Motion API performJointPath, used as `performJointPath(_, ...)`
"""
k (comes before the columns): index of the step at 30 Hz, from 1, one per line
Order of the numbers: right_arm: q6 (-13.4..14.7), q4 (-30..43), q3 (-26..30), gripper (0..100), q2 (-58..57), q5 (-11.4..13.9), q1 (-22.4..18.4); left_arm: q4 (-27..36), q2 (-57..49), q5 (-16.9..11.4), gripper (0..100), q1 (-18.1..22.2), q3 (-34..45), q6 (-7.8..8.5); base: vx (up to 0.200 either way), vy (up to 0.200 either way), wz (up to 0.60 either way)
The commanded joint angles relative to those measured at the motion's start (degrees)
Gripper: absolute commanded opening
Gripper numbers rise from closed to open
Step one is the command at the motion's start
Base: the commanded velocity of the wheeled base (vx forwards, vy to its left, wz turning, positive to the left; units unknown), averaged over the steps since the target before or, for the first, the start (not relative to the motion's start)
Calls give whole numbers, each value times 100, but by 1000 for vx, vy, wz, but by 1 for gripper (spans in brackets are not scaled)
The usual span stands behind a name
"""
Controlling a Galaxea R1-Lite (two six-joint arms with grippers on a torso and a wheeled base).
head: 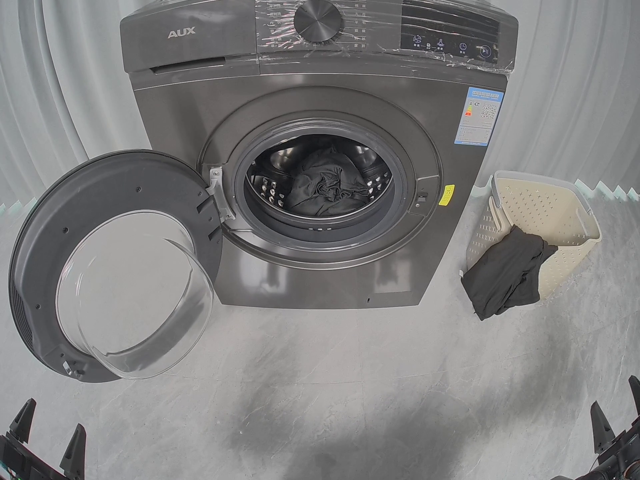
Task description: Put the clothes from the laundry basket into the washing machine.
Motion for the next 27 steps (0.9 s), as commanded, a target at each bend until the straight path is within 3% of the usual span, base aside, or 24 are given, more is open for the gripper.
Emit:
performJointPath(1, 4, 0, 101, 100, -71, 2, 0, -1, -59, 0, 100, 1, 84, -2, 0, -200, 0)
performJointPath(27, -4, 0, 101, 100, -71, 2, 0, -1, -59, 9, 100, 1, 92, -20, 0, -200, 0)
